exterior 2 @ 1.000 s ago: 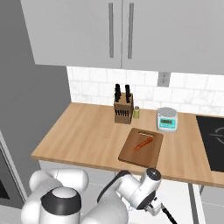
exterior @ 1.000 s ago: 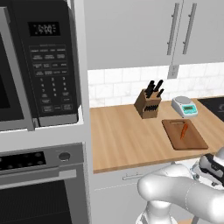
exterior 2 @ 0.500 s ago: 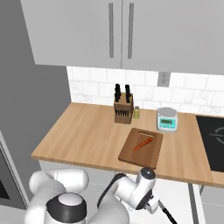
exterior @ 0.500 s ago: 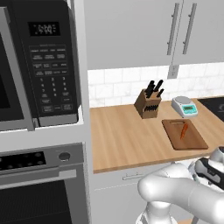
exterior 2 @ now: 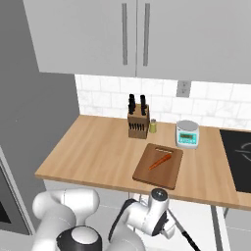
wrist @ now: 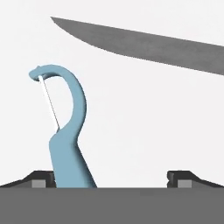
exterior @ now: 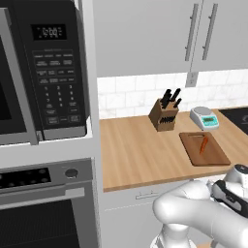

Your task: Place the appropriate cutting tool for cutting the carrot skin on the cutting board.

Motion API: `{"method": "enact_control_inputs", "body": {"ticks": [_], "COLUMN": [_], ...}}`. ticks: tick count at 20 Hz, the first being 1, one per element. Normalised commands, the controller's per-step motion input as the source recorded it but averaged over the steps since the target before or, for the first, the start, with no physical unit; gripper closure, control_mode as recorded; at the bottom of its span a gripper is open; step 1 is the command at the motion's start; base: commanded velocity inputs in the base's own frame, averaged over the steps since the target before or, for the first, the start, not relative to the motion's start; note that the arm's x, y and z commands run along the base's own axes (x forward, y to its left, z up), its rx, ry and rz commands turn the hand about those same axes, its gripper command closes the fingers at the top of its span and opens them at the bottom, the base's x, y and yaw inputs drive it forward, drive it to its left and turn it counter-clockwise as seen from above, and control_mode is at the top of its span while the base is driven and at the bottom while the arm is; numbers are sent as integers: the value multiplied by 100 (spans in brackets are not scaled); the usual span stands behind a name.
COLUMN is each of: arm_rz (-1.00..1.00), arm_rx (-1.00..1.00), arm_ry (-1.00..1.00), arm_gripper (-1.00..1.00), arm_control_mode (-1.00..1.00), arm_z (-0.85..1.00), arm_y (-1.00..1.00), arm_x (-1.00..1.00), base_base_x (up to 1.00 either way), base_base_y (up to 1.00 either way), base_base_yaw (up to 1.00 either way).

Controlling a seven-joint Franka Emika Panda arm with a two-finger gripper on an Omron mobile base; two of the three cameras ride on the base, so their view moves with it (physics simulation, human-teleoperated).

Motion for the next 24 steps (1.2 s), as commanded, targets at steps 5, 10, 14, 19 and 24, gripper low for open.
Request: {"method": "enact_control_inputs", "body": {"ticks": [5,10,14,19,24], "arm_rz": [-1,0,-1,-1,0], "arm_rx": [-3,-6,-5,-1,1], "arm_ry": [0,0,0,0,0], "arm_gripper": [-100,100,100,100,100], "arm_control_mode": [-100,-100,-100,-100,-100], "arm_z": [-18,-52,-43,-23,4], "arm_y": [0,0,-12,-13,-27], "arm_x": [-2,-38,-15,-19,-77], "base_base_x": [0,0,0,0,0], "base_base_y": [0,0,0,0,0], "base_base_yaw": [0,0,0,0,0]}}
